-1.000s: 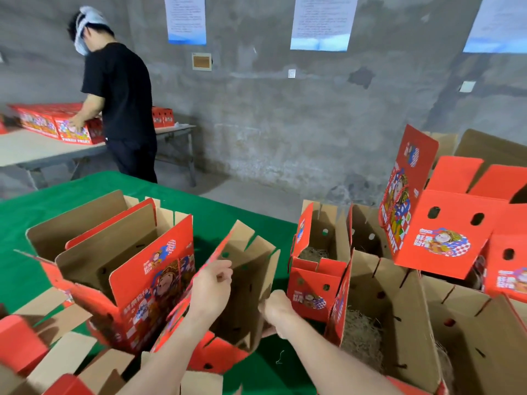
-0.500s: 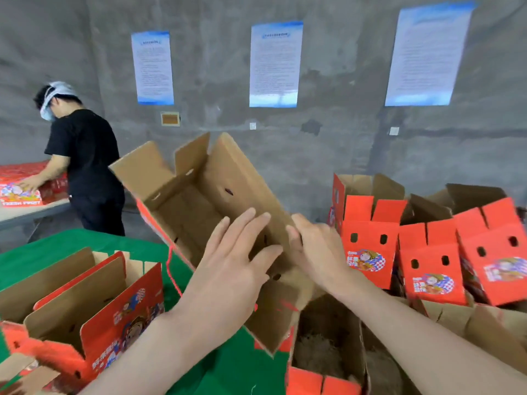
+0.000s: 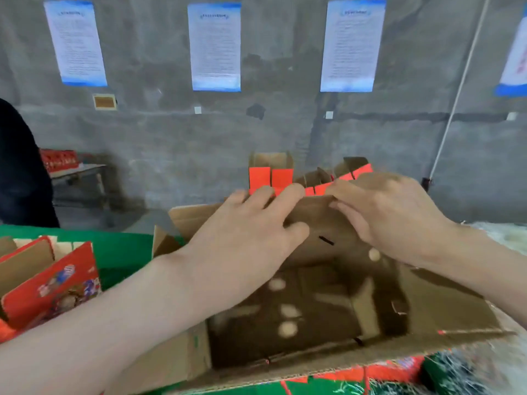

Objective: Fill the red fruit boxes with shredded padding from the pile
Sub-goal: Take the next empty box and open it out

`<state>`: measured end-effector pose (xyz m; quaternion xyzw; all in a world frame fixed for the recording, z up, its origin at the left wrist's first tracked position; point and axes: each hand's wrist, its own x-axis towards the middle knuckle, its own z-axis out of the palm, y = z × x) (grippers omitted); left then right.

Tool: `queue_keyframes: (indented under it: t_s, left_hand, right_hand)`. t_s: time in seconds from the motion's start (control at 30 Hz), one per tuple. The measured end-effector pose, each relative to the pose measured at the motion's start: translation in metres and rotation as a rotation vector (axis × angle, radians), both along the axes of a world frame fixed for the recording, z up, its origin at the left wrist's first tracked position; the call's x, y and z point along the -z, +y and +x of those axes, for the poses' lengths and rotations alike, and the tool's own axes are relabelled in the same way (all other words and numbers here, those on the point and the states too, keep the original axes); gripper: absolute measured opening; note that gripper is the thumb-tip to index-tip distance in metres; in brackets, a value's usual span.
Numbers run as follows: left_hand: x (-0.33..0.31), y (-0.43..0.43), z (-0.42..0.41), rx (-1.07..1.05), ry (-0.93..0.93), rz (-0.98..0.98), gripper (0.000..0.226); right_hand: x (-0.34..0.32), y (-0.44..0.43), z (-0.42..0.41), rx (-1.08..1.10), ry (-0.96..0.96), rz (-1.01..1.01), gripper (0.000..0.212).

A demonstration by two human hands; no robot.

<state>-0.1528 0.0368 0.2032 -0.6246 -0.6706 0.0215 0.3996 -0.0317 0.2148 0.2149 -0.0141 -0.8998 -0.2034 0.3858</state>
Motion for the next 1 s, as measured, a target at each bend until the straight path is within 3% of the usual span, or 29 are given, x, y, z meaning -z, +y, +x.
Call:
queue_keyframes:
  t_s: [0.17, 0.3, 0.47, 0.53, 0.63, 0.7, 0.83, 1.0]
  left_hand:
    - [0.024, 0.042, 0.055, 0.111, -0.146, -0.078, 0.041]
    - [0.062, 0.081, 0.076, 0.129, -0.458, -0.190, 0.061]
    - [0.141, 0.125, 0.079, 0.028, -0.774, -0.434, 0.050]
    - [0.175, 0.137, 0.080, -0.023, -0.833, -0.548, 0.040]
    - [0.225, 0.146, 0.078, -0.133, -0.861, -0.731, 0.040]
    - [0.249, 0.147, 0.077, -0.190, -0.917, -0.777, 0.044]
    - [0.273, 0.147, 0.080, -0.244, -0.960, -0.626, 0.024]
    - [0.272, 0.144, 0.079, -0.322, -0.860, -0.657, 0.009]
  right_hand:
    - [0.039, 0.022, 0.074, 0.057, -0.091, -0.104, 0.007]
    - [0.084, 0.046, 0.113, 0.132, -0.200, -0.263, 0.016]
    - [0.162, 0.076, 0.121, 0.222, -0.379, -0.425, 0.017]
    - [0.200, 0.087, 0.119, 0.328, -0.508, -0.543, 0.028]
    - [0.251, 0.101, 0.129, 0.490, -0.768, -0.660, 0.065]
    - [0.273, 0.106, 0.138, 0.511, -0.857, -0.712, 0.072]
    - [0.290, 0.109, 0.148, 0.490, -0.788, -0.703, 0.057]
    - [0.289, 0.111, 0.162, 0.500, -0.636, -0.684, 0.035]
